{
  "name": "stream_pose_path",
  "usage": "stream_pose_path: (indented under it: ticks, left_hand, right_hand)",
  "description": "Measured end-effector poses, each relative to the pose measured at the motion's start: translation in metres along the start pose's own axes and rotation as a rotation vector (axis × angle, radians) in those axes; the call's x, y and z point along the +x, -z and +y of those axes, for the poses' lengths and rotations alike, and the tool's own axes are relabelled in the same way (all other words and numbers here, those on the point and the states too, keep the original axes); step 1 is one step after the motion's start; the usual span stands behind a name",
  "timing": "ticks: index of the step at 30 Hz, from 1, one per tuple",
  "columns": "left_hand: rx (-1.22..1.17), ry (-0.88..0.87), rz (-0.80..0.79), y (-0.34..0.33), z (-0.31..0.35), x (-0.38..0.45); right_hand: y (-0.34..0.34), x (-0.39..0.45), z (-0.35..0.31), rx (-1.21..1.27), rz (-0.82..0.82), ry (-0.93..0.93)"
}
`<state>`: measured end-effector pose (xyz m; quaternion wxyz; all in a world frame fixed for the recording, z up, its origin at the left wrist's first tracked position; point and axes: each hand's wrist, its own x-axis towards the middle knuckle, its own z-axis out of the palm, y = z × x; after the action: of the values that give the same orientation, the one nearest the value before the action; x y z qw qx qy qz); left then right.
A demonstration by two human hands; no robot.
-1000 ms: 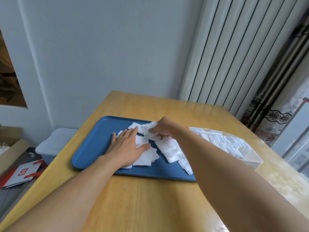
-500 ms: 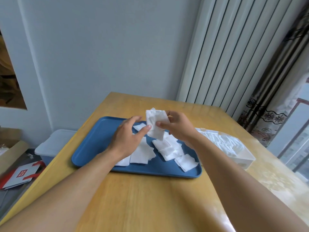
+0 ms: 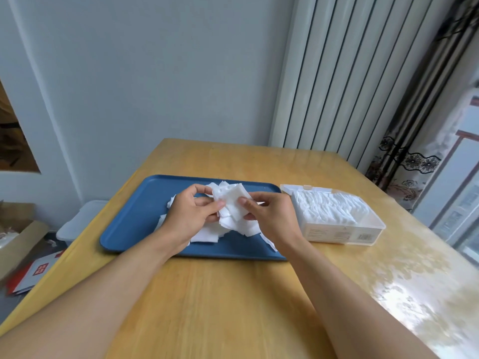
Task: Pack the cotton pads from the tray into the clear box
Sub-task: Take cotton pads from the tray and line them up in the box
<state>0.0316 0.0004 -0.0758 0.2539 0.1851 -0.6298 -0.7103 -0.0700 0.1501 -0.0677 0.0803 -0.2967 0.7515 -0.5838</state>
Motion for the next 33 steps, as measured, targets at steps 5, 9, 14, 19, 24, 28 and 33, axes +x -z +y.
stream_pose_path:
  ticks: [5, 9, 14, 19, 24, 28, 33]
  left_hand:
    - [0.06, 0.003, 0.097, 0.001, -0.006, 0.001]
    - [0.086, -0.024, 0.094, -0.002, -0.007, -0.002]
    - [0.062, -0.042, 0.035, -0.007, -0.006, -0.005]
    - [-0.097, 0.078, -0.07, -0.01, -0.001, -0.008]
    - [-0.193, 0.193, -0.072, -0.008, 0.003, -0.006]
    - [-0.111, 0.174, -0.019, -0.006, 0.002, -0.004]
    - [-0.059, 0.118, 0.077, -0.002, -0.001, -0.001]
  right_hand:
    - [0.004, 0.001, 0.003, 0.104, 0.125, -0.022]
    - [-0.007, -0.003, -0.002, 0.411, -0.055, -0.111]
    - [-0.02, -0.007, -0.005, 0.407, -0.039, -0.157]
    - [-0.017, -0.005, -0.002, 0.13, -0.018, -0.085]
    - [-0.013, -0.005, -0.003, -0.016, -0.053, 0.001]
    - [-0.012, -0.005, -0.002, -0.083, -0.046, 0.087]
    - [-0.008, -0.002, 0.001, -0.129, -0.061, 0.08]
